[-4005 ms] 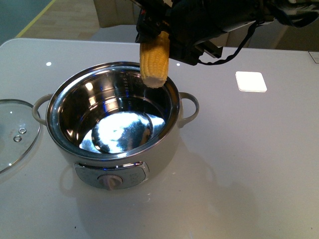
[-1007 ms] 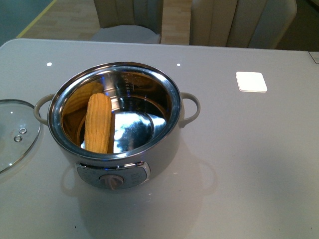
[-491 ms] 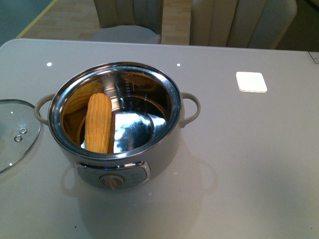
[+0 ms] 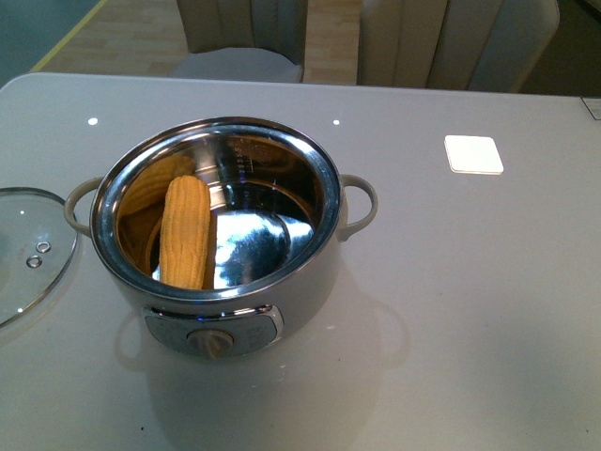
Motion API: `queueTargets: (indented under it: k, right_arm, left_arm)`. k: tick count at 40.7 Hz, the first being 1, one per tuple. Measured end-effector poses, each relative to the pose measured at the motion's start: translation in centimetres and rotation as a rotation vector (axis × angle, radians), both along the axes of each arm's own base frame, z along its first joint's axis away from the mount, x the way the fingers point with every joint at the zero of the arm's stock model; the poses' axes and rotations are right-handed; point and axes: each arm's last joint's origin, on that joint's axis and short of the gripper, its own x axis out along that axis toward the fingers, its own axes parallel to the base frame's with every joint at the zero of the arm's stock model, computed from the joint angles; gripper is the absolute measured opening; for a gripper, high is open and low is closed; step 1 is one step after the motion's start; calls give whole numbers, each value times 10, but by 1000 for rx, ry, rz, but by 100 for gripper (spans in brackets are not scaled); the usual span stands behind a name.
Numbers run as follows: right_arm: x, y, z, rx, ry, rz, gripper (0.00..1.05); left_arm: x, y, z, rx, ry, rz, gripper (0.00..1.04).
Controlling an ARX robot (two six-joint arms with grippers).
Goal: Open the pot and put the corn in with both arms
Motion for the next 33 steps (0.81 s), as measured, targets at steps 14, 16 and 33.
queueTargets:
  k: [14,16,33]
  right_arm:
    - [-13,0,-4,0,23,0,2]
    - [-14,0,-3,0,8,0,2]
    - [-14,0,-3,-1,5,0,22]
  left_arm:
    - [0,0,0,0,0,0,98]
    - [0,0,0,0,0,0,98]
    - [0,0,0,0,0,0,98]
